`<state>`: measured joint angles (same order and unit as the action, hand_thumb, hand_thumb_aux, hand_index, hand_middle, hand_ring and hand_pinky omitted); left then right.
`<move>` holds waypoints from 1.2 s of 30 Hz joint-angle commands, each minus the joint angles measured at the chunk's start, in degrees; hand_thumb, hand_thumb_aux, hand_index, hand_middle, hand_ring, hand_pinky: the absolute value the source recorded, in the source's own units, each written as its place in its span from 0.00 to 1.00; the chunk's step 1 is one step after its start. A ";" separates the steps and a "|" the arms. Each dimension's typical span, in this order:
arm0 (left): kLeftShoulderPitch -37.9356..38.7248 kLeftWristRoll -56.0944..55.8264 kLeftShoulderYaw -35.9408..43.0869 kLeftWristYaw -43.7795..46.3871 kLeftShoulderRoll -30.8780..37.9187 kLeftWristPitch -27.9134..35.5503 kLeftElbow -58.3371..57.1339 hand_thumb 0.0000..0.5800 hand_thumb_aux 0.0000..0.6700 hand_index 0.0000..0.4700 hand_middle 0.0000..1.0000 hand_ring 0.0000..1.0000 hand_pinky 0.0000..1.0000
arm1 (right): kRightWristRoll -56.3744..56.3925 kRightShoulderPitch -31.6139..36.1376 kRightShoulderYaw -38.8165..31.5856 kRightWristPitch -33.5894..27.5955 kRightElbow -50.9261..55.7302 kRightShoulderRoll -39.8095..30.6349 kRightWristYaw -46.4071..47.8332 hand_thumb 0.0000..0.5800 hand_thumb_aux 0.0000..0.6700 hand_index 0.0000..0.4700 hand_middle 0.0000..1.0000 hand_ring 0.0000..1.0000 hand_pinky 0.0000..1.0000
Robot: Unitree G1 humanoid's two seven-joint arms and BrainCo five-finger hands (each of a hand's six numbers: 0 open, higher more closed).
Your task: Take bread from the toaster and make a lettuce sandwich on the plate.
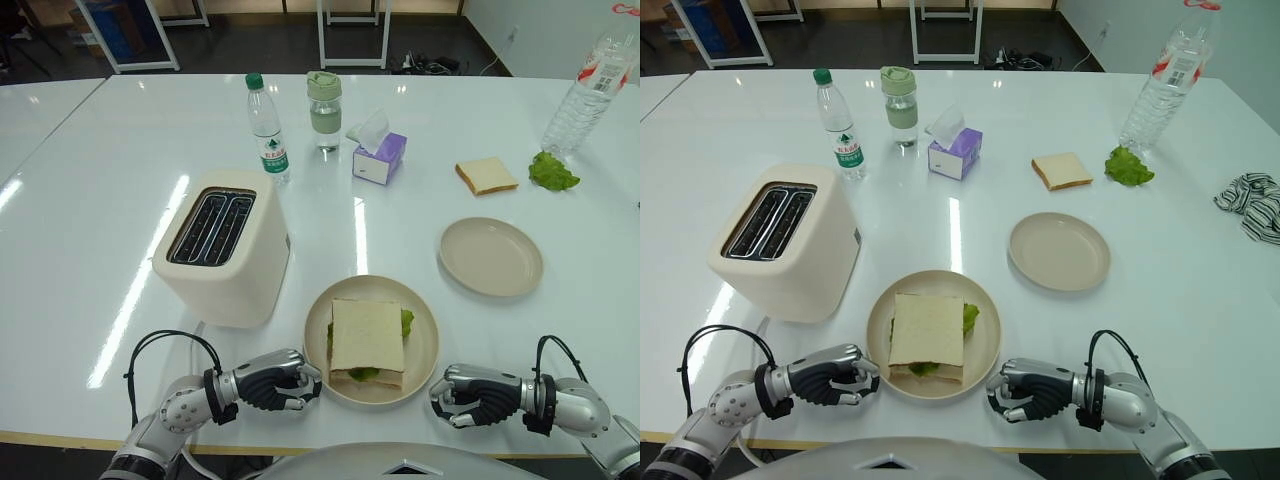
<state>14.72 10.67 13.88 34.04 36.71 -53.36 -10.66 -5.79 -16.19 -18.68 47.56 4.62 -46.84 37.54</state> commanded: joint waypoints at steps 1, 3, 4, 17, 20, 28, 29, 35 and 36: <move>-0.03 3.29 0.67 -1.02 0.79 -0.32 -1.51 1.00 1.00 1.00 1.00 1.00 1.00 | -3.46 1.25 -0.25 -0.21 1.16 1.63 -0.54 1.00 1.00 1.00 1.00 1.00 1.00; -0.19 4.18 0.68 -1.84 0.84 -0.35 -1.85 1.00 1.00 1.00 1.00 1.00 1.00 | -5.02 1.73 -0.30 -0.27 1.69 2.41 -1.20 1.00 1.00 1.00 1.00 1.00 1.00; -0.59 5.13 0.63 -2.55 0.60 -0.40 -2.30 1.00 1.00 1.00 1.00 1.00 1.00 | -6.04 2.01 -0.23 -0.29 1.96 2.86 -1.77 1.00 1.00 1.00 1.00 1.00 1.00; -12.05 14.30 2.75 -11.97 -4.32 0.55 -11.01 1.00 1.00 1.00 1.00 1.00 1.00 | -18.69 8.26 4.79 -3.83 6.50 9.70 -17.89 1.00 1.00 1.00 1.00 1.00 1.00; -14.02 14.49 3.41 -13.49 -5.59 0.03 -13.38 1.00 1.00 1.00 1.00 1.00 1.00 | -20.40 10.45 4.80 -4.17 7.89 10.75 -20.39 1.00 1.00 1.00 1.00 1.00 1.00; -11.34 -3.97 4.98 -8.41 -1.80 -2.51 -5.14 1.00 1.00 1.00 0.99 0.99 0.99 | -10.40 9.19 7.59 -1.72 3.59 10.46 -20.79 1.00 1.00 1.00 1.00 1.00 1.00; -9.80 -8.27 5.56 -6.74 -0.15 -2.03 -1.73 0.79 0.54 0.54 0.00 0.00 0.00 | -8.14 8.84 8.54 -1.29 2.46 10.22 -20.78 0.00 0.00 0.00 0.47 0.47 0.47; -6.79 -21.40 -3.58 -12.72 -2.30 7.21 19.55 0.00 0.00 0.00 0.00 0.00 0.00 | 6.59 12.96 12.10 -2.72 -8.28 15.26 -22.18 0.00 0.00 0.00 0.00 0.00 0.00; -8.36 -20.31 -6.07 -15.58 -4.38 9.79 23.13 0.00 0.00 0.00 0.00 0.00 0.00 | 7.05 14.66 12.77 -2.98 -10.45 16.78 -23.18 0.00 0.00 0.00 0.00 0.00 0.00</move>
<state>8.62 -10.74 12.07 22.61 35.34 -47.78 6.75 -0.64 -4.71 -7.27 45.64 -2.22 -32.32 15.50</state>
